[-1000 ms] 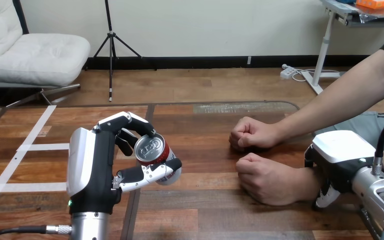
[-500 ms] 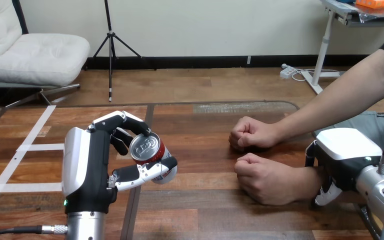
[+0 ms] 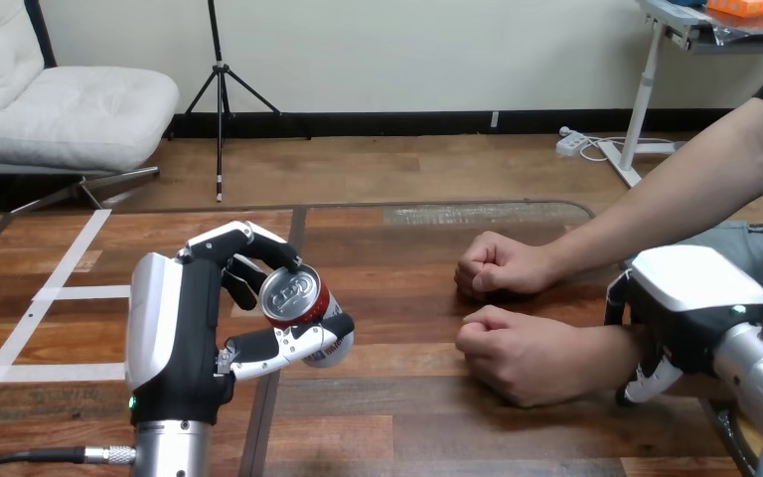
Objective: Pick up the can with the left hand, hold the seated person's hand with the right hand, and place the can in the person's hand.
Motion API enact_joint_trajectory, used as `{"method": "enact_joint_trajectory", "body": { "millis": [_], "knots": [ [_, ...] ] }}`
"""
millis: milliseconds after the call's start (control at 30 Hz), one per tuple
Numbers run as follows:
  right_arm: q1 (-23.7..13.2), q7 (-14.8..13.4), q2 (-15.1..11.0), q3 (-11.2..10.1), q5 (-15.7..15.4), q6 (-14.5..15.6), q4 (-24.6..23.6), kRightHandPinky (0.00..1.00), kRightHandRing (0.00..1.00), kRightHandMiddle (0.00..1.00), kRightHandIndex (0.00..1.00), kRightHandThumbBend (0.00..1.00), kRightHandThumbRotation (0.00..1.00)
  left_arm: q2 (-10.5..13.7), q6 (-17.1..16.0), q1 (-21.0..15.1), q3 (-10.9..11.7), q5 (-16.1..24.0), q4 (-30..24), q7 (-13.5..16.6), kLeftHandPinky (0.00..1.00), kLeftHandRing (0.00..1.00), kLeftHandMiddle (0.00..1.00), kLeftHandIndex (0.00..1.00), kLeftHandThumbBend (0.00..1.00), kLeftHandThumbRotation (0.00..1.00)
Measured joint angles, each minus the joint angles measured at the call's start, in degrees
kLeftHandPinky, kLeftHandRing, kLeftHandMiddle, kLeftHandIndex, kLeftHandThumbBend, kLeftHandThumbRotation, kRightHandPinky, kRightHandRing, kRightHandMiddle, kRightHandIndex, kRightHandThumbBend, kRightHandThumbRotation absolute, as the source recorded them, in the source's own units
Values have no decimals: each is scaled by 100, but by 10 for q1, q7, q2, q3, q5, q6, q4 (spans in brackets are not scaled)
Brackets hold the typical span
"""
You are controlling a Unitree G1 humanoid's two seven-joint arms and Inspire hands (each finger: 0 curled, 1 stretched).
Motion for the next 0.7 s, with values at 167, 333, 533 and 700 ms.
{"method": "enact_joint_trajectory", "body": {
  "millis": [167,333,533,700],
  "knots": [
    [0,5,-1,-6,1,2,-12,34,41,48,53,83,0,-1,0,0,0,0,0,-1,29,35,39,41,76,0],
    [0,5,-1,-10,1,4,-21,32,40,48,53,84,0,-1,0,0,0,1,0,-1,29,35,39,41,76,0],
    [0,6,-1,-13,0,9,-32,33,41,49,54,82,0,-1,0,0,0,1,0,0,29,35,40,41,76,0],
    [0,10,-1,-13,0,15,-41,35,43,50,54,82,0,-1,-3,0,0,1,1,1,29,35,40,41,75,0]
  ]
}}
